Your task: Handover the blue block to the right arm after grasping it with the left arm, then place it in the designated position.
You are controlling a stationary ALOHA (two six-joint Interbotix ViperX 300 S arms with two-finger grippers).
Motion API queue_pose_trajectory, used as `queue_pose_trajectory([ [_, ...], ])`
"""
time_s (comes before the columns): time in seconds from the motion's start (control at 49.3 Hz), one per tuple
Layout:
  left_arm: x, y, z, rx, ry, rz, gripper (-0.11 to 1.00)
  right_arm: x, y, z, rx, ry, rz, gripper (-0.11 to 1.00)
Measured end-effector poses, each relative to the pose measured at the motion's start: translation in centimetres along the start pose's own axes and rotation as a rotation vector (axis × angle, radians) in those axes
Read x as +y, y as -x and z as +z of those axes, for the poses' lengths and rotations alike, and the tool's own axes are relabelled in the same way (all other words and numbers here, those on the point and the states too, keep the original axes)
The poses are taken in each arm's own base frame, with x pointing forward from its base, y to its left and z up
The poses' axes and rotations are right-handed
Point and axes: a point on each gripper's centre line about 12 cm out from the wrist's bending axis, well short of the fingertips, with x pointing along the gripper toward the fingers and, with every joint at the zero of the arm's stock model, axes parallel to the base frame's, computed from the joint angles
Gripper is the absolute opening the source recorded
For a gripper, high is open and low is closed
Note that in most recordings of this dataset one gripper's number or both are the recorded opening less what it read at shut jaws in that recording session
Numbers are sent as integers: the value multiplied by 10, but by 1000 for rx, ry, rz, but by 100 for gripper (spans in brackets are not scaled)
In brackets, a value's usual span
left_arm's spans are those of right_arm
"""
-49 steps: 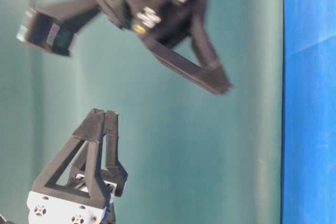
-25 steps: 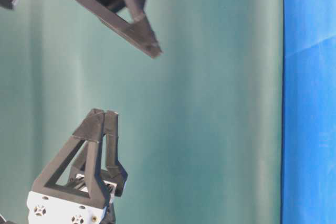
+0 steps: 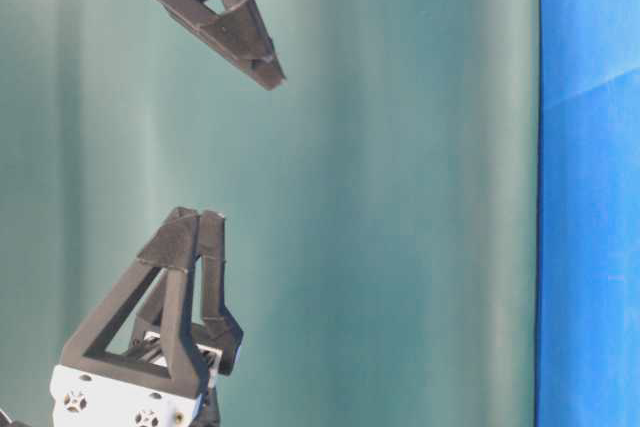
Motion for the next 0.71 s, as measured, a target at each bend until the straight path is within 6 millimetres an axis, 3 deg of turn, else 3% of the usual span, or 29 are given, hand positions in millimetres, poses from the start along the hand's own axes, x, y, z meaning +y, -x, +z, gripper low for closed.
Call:
queue_pose_trajectory([
  [0.385, -1, 0, 0, 1, -2, -3, 93, -6, 28, -8, -190, 41, 35, 90],
  [0.71, -2, 0, 0, 1, 0, -5, 93, -7, 32, -12, -232, 41, 46, 90],
])
